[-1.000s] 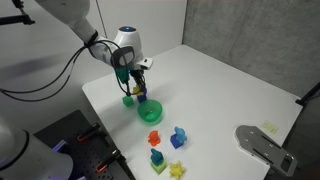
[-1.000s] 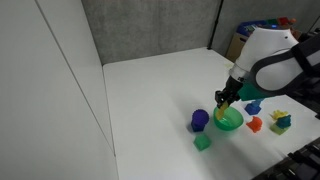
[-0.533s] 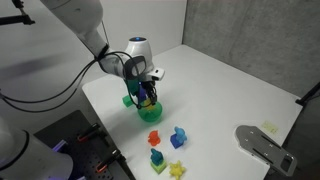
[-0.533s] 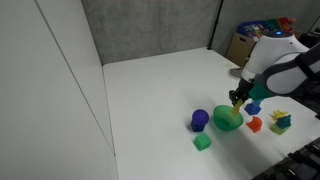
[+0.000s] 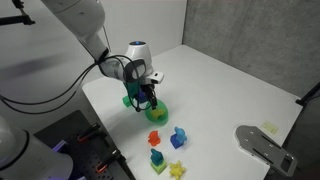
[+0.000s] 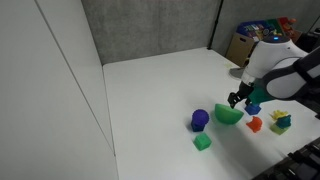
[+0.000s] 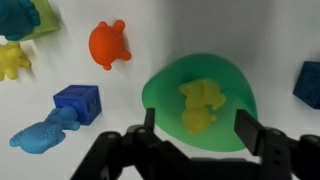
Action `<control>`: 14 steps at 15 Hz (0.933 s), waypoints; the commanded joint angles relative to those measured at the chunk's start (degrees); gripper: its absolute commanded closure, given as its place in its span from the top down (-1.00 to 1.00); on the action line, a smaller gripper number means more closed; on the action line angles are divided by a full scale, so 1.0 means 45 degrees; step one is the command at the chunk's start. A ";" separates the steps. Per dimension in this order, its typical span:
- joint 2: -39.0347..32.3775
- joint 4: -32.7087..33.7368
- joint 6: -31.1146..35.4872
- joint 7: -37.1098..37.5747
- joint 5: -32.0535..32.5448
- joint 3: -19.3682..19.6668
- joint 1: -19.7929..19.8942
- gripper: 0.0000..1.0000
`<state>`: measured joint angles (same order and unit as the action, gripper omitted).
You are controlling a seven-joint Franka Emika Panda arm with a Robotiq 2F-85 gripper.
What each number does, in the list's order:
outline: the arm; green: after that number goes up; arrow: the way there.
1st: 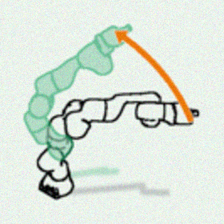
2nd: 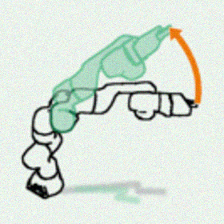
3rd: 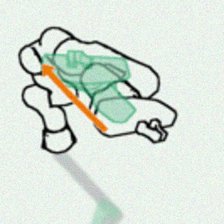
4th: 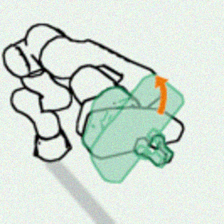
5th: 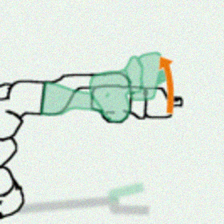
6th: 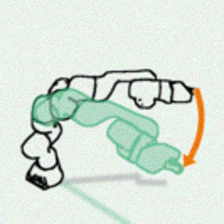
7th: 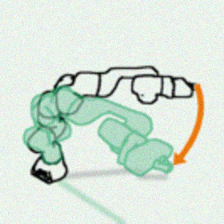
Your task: Put the yellow thing into the bowl
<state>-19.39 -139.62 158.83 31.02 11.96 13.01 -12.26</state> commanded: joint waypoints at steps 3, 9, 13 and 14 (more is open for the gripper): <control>0.1915 -0.0365 -0.0963 -0.0416 -0.0144 -0.0480 0.0175 1.00; 0.4686 -0.0629 -0.2986 -0.1256 -0.0633 -0.1824 0.0825 1.00; 0.6413 -0.0424 -0.5314 -0.1737 -0.1093 -0.2610 0.1334 1.00; 0.6782 -0.0319 -0.5957 -0.1858 -0.1214 -0.2767 0.1449 1.00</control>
<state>5.24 -140.61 138.64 25.48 8.43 3.01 -8.09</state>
